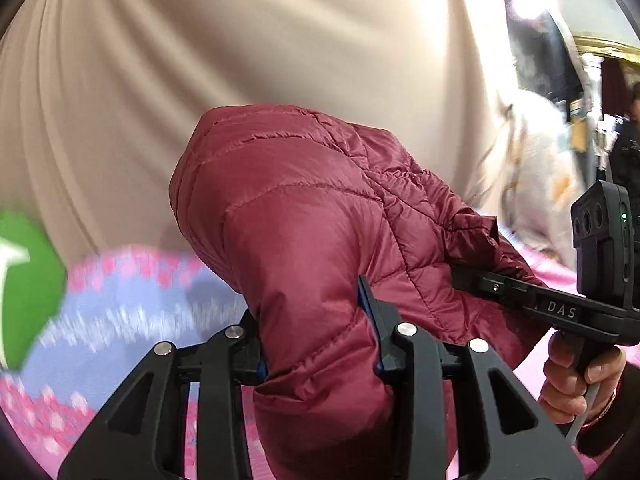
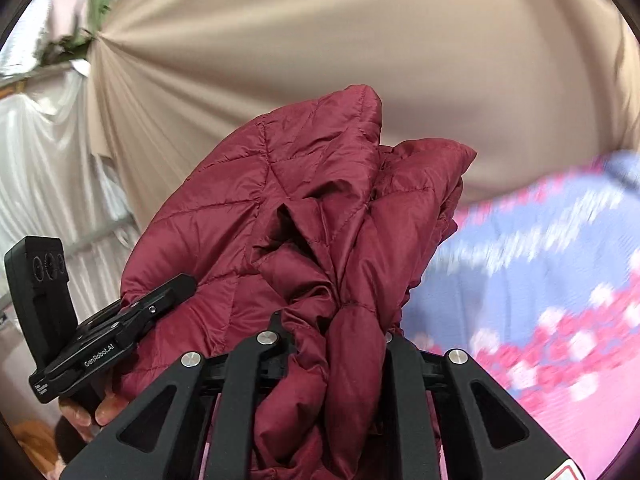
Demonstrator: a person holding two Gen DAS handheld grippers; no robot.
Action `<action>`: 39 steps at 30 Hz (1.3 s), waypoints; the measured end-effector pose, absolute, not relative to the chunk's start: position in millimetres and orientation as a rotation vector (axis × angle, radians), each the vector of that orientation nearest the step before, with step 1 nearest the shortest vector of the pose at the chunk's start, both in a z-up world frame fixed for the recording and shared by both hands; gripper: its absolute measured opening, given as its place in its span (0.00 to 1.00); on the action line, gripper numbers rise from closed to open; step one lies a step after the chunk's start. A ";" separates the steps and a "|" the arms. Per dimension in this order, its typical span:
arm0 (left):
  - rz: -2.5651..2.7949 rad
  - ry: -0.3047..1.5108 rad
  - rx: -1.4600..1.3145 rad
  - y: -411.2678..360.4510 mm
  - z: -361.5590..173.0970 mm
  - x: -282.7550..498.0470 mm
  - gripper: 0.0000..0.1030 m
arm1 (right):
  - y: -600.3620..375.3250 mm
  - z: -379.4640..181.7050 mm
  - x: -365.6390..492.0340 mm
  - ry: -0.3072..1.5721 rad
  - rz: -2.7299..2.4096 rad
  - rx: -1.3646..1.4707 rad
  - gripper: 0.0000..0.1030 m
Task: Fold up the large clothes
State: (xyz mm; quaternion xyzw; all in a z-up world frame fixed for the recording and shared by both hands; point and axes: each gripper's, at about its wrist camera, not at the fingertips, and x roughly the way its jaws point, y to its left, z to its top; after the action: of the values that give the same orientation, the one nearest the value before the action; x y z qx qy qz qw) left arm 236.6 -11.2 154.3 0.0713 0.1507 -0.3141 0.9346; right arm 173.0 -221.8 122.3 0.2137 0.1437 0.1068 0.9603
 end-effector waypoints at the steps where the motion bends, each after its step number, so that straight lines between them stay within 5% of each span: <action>1: -0.635 0.339 0.141 -10.3 139.5 249.0 0.33 | -219.5 107.4 188.0 0.327 0.213 0.441 0.15; 5: -0.583 0.567 0.105 -2.0 45.3 308.7 0.36 | -210.4 29.4 243.7 0.539 0.192 0.520 0.18; 8: -0.571 0.573 0.084 13.8 9.5 311.5 0.49 | -207.2 -14.8 250.3 0.618 0.165 0.522 0.37; 18: -0.548 0.537 0.154 48.2 54.6 240.9 0.62 | -225.4 25.3 187.9 0.538 0.017 0.428 0.46; 26: -0.504 0.632 0.341 17.9 6.8 199.0 0.63 | -189.1 30.3 234.8 0.616 0.084 0.353 0.46; 27: -0.485 0.640 0.335 20.1 3.9 202.5 0.57 | -188.6 25.0 244.3 0.638 0.087 0.366 0.44; 28: -0.465 0.645 0.328 22.8 2.6 206.9 0.53 | -189.8 21.4 249.2 0.651 0.082 0.369 0.20; 29: -0.427 0.647 0.322 27.1 2.8 213.8 0.46 | -190.6 18.9 252.6 0.658 0.083 0.368 0.08; 39: -0.404 0.746 0.245 34.7 -22.1 249.4 0.38 | -212.6 -19.7 239.4 0.676 0.045 0.407 0.03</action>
State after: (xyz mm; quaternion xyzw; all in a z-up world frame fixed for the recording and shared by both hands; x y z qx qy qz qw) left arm 249.4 34.7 -22.1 0.1187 0.3611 -0.1954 0.9041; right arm 239.4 -212.6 -19.7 0.1982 0.3293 0.0218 0.9229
